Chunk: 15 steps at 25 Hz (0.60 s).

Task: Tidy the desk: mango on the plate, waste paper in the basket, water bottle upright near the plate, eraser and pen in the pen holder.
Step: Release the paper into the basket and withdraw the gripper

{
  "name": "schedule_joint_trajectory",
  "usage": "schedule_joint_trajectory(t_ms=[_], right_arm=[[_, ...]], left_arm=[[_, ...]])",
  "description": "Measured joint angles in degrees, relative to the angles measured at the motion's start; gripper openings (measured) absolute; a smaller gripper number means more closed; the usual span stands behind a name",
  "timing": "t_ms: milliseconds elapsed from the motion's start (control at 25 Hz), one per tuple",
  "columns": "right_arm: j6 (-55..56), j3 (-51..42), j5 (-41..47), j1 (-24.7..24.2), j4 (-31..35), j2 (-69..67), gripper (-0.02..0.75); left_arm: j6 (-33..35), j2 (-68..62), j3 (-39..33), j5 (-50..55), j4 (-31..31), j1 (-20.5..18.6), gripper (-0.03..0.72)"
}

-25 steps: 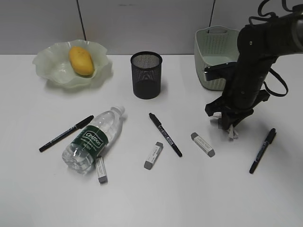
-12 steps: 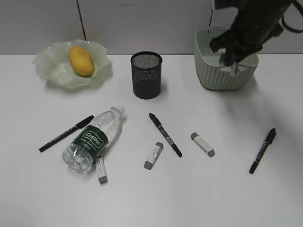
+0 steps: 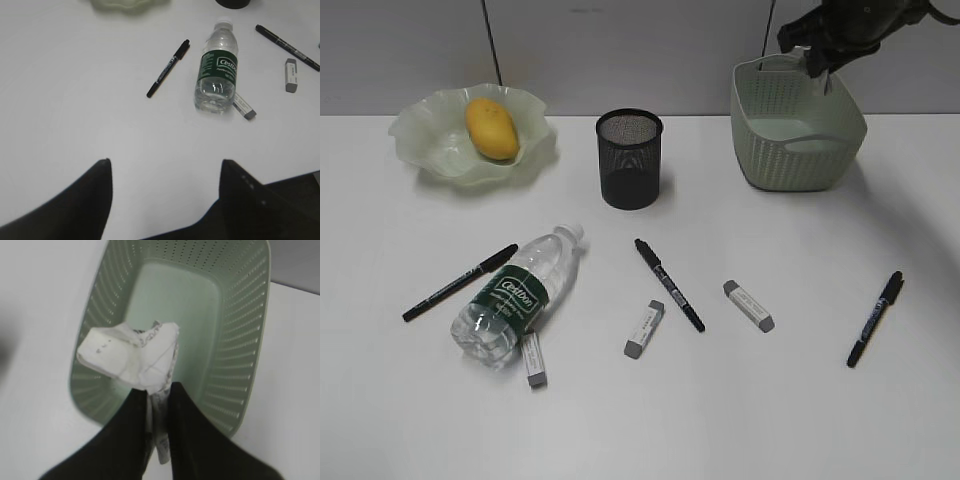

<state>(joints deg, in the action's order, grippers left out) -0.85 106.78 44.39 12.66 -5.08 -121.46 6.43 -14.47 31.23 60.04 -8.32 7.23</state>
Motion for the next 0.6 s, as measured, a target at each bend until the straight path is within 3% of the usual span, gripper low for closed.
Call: schedule_joint_trajectory(t_ms=[160, 240, 480, 600], right_arm=[[0.9, 0.0, -5.8, -0.8, -0.3, -3.3, 0.114], [0.9, 0.0, -8.2, -0.8, -0.3, -4.7, 0.158], [1.2, 0.1, -10.8, -0.8, -0.3, -7.5, 0.509], [1.2, 1.1, -9.7, -0.8, -0.3, -7.5, 0.571]], left_arm=[[0.0, 0.0, 0.0, 0.0, 0.0, 0.0, 0.508], [0.0, 0.0, 0.0, 0.0, 0.0, 0.0, 0.508], [0.0, 0.0, 0.0, -0.2, 0.0, 0.0, 0.508], [0.0, 0.0, 0.0, -0.2, 0.0, 0.0, 0.508]])
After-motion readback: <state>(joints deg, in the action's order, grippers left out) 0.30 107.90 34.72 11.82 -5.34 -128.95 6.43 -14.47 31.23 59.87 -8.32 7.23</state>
